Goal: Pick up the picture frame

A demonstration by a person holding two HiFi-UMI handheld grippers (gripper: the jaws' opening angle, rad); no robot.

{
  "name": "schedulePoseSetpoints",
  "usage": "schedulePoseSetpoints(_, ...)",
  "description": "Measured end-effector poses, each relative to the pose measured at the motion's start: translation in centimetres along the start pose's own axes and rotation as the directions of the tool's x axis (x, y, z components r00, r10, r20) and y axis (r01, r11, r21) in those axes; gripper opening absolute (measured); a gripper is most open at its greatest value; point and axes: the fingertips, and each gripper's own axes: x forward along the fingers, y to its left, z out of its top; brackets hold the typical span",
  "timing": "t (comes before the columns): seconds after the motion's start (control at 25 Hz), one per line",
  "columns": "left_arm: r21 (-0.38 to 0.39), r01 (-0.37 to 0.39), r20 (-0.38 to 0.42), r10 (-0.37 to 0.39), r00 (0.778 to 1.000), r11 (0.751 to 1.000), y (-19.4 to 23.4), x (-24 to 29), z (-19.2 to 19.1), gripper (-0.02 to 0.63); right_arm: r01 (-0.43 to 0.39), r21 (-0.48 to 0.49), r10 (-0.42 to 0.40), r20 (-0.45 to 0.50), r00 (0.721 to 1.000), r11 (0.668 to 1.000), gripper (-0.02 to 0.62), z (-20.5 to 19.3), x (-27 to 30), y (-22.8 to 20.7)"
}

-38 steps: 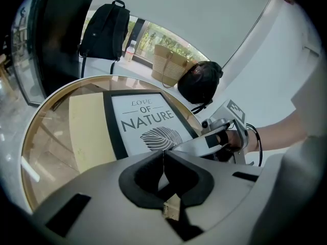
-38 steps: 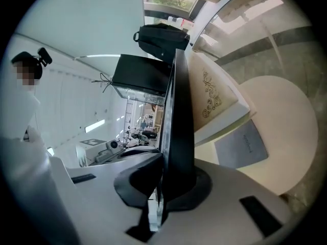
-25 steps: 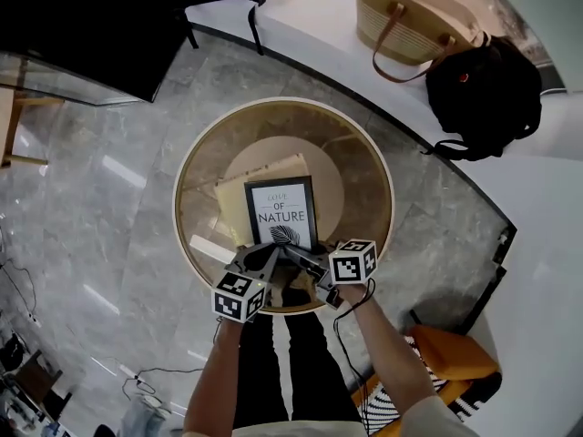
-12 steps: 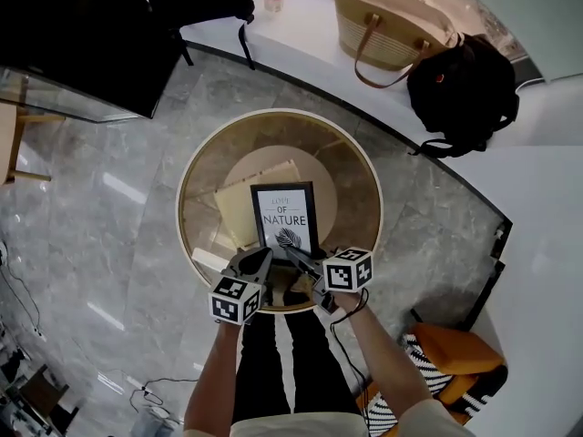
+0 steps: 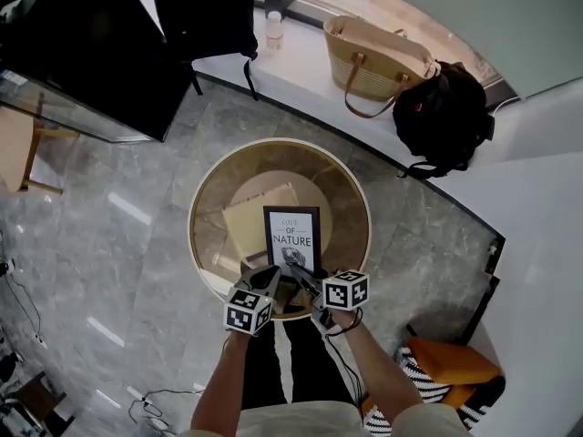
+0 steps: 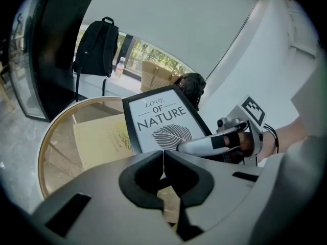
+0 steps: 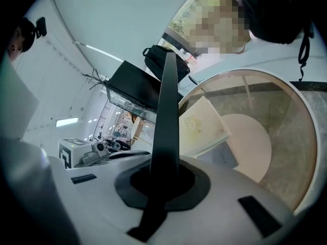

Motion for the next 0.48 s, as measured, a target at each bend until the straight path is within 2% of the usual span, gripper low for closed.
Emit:
schedulePoseSetpoints(0.24, 0.018, 0.017, 0.000, -0.017, 1.000, 1.000, -3.3, -2.1, 1.1, 0.020, 0.024, -0.047, -0.024, -0.007, 1.000, 0.999, 0.040, -0.6, -3.6, 2.6)
schedulePoseSetpoints(0.48, -0.014, 0.011, 0.011, -0.011, 1.000, 1.000, -6.3, -4.1, 1.2, 0.020, 0.045, -0.133, -0.048, -0.020, 0.999, 0.990, 0.040, -1.9, -7.8, 5.2)
